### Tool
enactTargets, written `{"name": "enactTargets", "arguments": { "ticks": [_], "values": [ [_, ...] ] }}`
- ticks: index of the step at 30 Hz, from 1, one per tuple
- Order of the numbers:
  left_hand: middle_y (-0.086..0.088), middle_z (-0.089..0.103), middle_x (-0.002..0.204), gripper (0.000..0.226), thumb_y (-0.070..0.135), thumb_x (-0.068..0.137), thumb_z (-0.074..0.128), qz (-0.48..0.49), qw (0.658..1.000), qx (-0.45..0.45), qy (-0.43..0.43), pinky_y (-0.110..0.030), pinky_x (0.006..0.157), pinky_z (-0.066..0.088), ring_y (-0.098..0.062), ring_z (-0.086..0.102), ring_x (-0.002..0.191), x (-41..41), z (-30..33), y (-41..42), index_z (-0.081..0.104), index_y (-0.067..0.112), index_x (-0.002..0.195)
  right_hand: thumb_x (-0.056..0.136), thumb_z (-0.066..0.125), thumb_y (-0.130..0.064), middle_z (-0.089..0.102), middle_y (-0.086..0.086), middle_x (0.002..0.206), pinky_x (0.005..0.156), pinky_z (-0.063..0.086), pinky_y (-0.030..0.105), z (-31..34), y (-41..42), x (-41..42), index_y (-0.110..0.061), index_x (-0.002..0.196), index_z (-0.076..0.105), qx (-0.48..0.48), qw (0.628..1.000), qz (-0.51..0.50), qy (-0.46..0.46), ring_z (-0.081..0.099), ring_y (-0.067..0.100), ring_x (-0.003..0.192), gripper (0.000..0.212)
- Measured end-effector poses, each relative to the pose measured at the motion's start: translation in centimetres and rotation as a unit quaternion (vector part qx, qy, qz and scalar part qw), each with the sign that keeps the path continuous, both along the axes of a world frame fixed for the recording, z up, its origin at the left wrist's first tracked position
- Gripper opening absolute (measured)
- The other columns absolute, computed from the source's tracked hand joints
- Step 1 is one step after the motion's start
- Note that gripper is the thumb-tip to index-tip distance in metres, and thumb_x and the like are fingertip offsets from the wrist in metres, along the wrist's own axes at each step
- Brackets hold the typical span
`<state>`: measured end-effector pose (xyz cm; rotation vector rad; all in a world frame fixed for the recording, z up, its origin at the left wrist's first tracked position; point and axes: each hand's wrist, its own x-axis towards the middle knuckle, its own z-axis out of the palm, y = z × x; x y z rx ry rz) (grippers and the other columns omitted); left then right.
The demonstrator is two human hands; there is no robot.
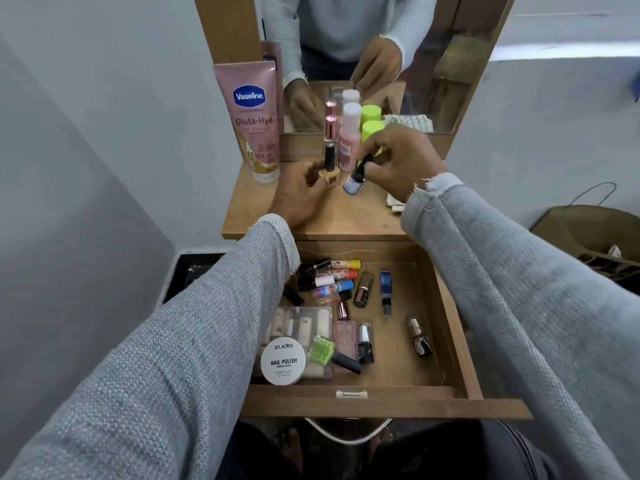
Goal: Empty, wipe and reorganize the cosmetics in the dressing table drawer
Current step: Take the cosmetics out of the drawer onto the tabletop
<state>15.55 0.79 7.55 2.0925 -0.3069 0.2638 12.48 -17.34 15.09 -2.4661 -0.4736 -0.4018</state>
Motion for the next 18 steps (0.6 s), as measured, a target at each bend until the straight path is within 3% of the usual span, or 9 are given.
{"name": "enactTargets", "arguments": {
  "ticks": [3, 9, 14, 18],
  "values": [
    [0.003, 0.064, 0.113, 0.032, 0.007, 0.092, 0.061, -0.006, 1.0, 0.014, -0.013, -0.001, 0.082, 0.042, -0.006, 0.059, 0.1, 0.3, -0.1, -0.1, 0.063, 0.004, 0.123, 0.08, 0.066, -0.006, 0.059, -0.012, 0.077, 0.08, 0.051, 0.025, 0.4, 0.7, 1.6, -0.012, 0.089, 0.075, -0.055, 0.998, 0.008, 0.007, 0.057, 0.011, 0.079, 0.014],
    [0.003, 0.064, 0.11, 0.031, 0.001, 0.091, 0.059, 0.019, 1.0, 0.01, -0.021, -0.008, 0.088, 0.044, -0.006, 0.059, 0.098, 0.7, -0.7, 0.1, 0.064, 0.005, 0.121, 0.078, 0.066, -0.01, 0.069, 0.006, 0.092, 0.08, 0.05, 0.03, -0.7, 1.6, 4.0, -0.012, 0.091, 0.075, -0.118, 0.993, -0.009, 0.008, 0.062, 0.022, 0.085, 0.016],
    [0.003, 0.068, 0.102, 0.027, 0.004, 0.087, 0.064, 0.055, 0.998, -0.034, -0.015, -0.011, 0.084, 0.048, -0.01, 0.063, 0.095, 0.6, -1.3, 0.1, 0.066, 0.008, 0.113, 0.078, 0.067, -0.008, 0.069, 0.003, 0.095, 0.081, 0.052, 0.033, -1.7, 1.9, 4.0, -0.014, 0.089, 0.075, -0.079, 0.997, -0.01, 0.025, 0.062, 0.02, 0.087, 0.015],
    [0.005, 0.066, 0.1, 0.024, 0.004, 0.089, 0.063, 0.07, 0.997, -0.031, -0.02, -0.004, 0.079, 0.044, -0.006, 0.061, 0.092, 0.4, -1.2, -0.1, 0.066, 0.009, 0.112, 0.079, 0.068, -0.007, 0.069, 0.003, 0.099, 0.083, 0.053, 0.034, -2.0, 2.1, 3.5, -0.013, 0.095, 0.073, -0.056, 0.998, -0.007, 0.028, 0.062, 0.019, 0.087, 0.018]
  ]
}}
